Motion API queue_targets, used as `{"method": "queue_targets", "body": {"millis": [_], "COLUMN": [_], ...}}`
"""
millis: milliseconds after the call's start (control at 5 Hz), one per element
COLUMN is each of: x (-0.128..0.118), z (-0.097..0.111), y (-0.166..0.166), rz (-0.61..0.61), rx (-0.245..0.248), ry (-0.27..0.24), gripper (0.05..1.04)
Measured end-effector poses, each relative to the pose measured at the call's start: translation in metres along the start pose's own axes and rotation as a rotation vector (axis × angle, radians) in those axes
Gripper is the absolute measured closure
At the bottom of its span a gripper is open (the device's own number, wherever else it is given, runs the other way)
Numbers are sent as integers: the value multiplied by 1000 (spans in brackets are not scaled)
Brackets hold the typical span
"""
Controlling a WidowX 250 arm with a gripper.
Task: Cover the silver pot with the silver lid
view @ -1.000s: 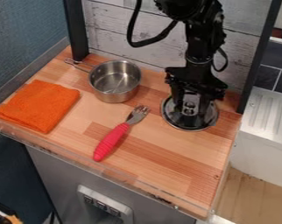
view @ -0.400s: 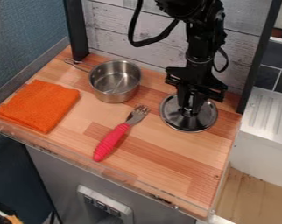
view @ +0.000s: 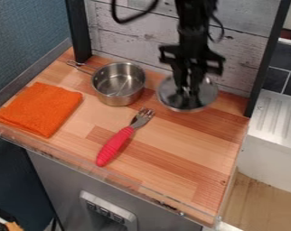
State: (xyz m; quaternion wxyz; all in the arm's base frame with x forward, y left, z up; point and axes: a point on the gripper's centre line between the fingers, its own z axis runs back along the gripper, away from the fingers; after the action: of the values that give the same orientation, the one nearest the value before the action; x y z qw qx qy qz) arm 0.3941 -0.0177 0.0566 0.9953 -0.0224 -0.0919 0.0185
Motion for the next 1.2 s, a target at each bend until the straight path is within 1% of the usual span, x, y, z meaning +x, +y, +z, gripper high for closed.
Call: {"method": "queue_targets", "body": {"millis": [200,400,600,800,1000,1200], "x": [2,-6,-8,-13,-15,-12], "z": [23,26,24,13,0,-10], "y": [28,56,80,101,111,121], "rz": [46,86,129,183,215,246], "rx": [14,47,77,91,98,109], "ry": [-43,-47,-61,-43,-9,5], "gripper": [798,798,798,798,798,798]}}
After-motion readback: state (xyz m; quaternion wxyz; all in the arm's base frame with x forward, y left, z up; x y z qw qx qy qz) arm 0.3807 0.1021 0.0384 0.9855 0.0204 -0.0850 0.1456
